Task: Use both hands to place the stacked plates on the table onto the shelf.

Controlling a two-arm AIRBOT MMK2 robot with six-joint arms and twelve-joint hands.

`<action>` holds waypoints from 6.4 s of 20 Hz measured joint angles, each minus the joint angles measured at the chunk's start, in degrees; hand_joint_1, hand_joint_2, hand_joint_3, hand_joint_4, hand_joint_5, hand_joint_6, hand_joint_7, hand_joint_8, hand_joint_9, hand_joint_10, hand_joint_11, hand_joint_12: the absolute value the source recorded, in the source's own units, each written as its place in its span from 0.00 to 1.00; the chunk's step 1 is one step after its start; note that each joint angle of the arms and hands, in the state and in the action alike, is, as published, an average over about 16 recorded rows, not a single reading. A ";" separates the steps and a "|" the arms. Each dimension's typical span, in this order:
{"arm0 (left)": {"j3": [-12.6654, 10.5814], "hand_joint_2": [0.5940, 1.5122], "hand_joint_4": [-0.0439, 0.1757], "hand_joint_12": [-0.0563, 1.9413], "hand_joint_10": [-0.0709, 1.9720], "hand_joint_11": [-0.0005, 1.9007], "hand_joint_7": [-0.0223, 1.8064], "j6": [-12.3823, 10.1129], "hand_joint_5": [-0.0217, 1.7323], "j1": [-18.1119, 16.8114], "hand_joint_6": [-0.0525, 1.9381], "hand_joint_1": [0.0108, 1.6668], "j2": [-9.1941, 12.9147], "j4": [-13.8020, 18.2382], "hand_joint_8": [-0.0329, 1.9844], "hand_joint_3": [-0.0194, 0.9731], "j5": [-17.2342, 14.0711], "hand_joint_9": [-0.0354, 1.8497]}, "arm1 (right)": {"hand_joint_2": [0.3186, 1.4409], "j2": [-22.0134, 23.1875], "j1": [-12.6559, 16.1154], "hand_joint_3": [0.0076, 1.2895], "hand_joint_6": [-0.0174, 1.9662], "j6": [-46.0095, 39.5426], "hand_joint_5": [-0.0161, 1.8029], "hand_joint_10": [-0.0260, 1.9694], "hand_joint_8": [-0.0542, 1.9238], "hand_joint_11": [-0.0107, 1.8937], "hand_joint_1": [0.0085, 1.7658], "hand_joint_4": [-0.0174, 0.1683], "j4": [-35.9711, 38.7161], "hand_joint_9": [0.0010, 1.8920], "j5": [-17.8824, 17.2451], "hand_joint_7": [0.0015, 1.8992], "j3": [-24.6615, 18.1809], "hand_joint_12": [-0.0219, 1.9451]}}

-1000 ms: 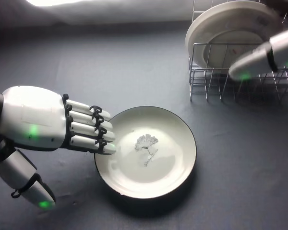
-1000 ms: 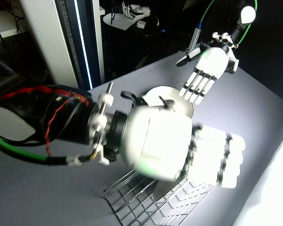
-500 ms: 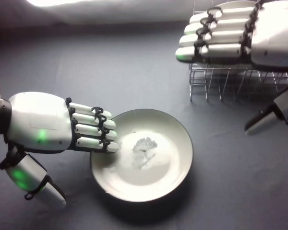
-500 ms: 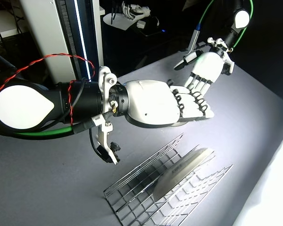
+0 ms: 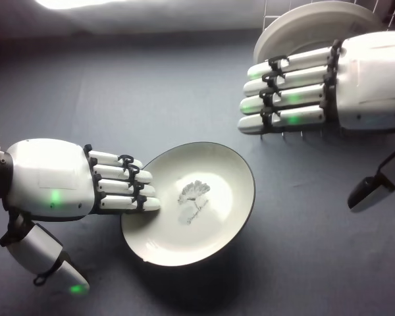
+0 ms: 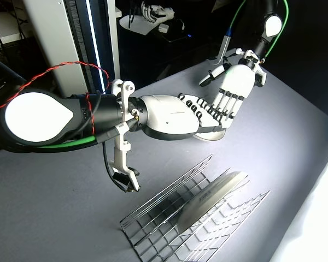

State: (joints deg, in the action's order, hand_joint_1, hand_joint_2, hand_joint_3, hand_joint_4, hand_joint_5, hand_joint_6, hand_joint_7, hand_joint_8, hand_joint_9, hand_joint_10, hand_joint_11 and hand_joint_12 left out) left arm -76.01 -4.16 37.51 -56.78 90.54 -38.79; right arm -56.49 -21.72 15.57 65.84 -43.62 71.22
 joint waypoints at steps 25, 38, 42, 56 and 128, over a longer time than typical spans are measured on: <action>2.96 0.45 0.14 0.05 0.01 0.02 0.00 -1.65 0.00 2.76 0.00 0.00 1.96 -0.50 0.01 0.04 3.31 0.00 | 0.56 -13.90 -2.31 0.01 0.02 -0.37 0.15 0.04 0.03 0.02 0.74 0.11 0.21 0.14 11.90 0.12 -0.90 0.57; 2.83 0.46 0.14 0.05 0.01 0.02 0.00 -1.66 0.00 2.61 0.00 0.00 1.94 -0.19 0.01 0.04 3.20 0.00 | 0.61 -20.99 -2.52 0.01 0.03 -0.33 0.28 0.04 0.03 0.08 0.78 0.11 -1.72 0.26 14.68 0.25 3.42 0.67; 2.77 0.46 0.14 0.05 0.01 0.01 0.00 -1.67 0.00 2.54 0.00 0.00 1.93 -0.04 0.00 0.04 3.12 0.00 | 0.61 -21.49 -2.64 0.01 0.10 -0.23 0.34 0.12 0.08 0.18 0.78 0.09 -2.26 0.32 14.02 0.32 3.83 0.68; 4.04 0.46 0.18 0.03 0.01 0.01 0.01 -2.71 0.01 -4.14 0.02 0.00 5.45 3.58 0.01 0.04 1.21 0.02 | 0.55 -19.69 -1.82 0.00 0.36 -0.18 0.44 0.48 0.29 0.49 0.76 0.09 -5.04 0.47 12.12 0.48 3.15 0.63; 0.83 0.46 0.19 0.03 0.01 0.01 0.02 -7.22 0.02 -17.76 0.04 0.00 13.90 4.85 0.02 0.04 -11.89 0.03 | 0.59 4.06 -3.61 0.00 0.46 -0.30 0.50 0.46 0.43 0.48 0.77 0.05 -62.35 0.53 11.64 0.53 -2.62 0.62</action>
State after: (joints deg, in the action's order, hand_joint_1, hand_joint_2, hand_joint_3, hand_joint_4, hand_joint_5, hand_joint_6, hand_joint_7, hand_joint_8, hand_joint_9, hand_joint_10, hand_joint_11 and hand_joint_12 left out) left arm -75.18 -11.38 19.75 -42.89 95.39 -50.69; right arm -52.43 -25.33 15.27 3.49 -31.98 68.60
